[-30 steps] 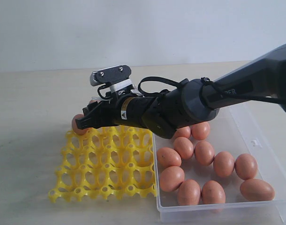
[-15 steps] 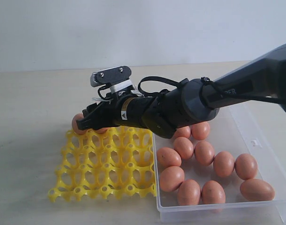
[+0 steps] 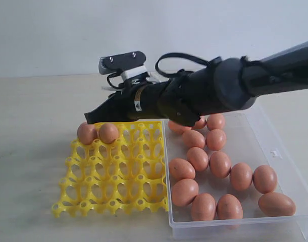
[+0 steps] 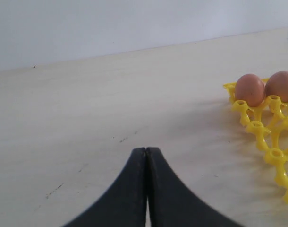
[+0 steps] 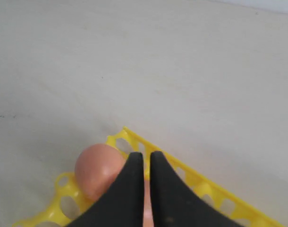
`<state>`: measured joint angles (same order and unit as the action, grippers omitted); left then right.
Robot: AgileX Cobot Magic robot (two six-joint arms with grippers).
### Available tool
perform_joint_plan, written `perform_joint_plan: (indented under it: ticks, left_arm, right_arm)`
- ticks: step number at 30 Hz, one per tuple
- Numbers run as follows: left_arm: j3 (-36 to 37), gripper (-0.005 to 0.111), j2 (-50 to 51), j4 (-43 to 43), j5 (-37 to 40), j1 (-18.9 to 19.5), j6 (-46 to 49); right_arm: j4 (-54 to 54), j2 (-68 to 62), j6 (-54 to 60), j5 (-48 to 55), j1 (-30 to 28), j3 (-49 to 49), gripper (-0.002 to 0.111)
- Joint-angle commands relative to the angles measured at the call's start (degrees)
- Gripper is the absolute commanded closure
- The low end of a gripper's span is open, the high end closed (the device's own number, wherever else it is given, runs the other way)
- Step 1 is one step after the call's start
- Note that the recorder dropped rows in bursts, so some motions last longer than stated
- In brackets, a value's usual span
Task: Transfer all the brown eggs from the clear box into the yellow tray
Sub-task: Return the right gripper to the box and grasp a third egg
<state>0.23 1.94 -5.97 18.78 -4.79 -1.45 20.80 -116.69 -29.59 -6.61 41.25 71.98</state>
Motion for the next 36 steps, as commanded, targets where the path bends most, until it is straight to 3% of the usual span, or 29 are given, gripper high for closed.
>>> perform_joint_plan:
  ticks: [1, 8, 15, 20, 23, 30, 36]
  left_arm:
    - [-0.2, 0.107, 0.1, 0.4, -0.7, -0.4, -0.2]
    - [-0.2, 0.107, 0.1, 0.4, -0.7, -0.4, -0.2]
    - [-0.2, 0.107, 0.1, 0.4, -0.7, -0.4, -0.2]
    - [-0.2, 0.107, 0.1, 0.4, -0.7, -0.4, -0.2]
    - [-0.2, 0.107, 0.1, 0.4, -0.7, -0.4, -0.2]
    - [-0.2, 0.107, 0.1, 0.4, -0.7, -0.4, -0.2]
    - [-0.2, 0.107, 0.1, 0.4, -0.7, -0.4, -0.2]
  right_arm:
    - [4.5, 8.8, 0.2, 14.7, -0.4, 0.3, 0.108]
    - [2.6, 23.5, 5.3, 34.1, -2.0, -6.2, 0.108]
    - [-11.9, 27.3, 8.9, 58.5, -10.8, -8.7, 0.108]
    - [-19.0, 23.7, 14.1, 59.2, -17.3, -8.7, 0.107]
    - [-25.2, 20.0, 18.0, 59.2, -19.2, -8.7, 0.099]
    - [-28.8, 12.6, 20.6, 59.9, -19.7, -8.7, 0.073]
    - [-27.2, 12.3, 20.6, 59.4, -19.7, -8.7, 0.065]
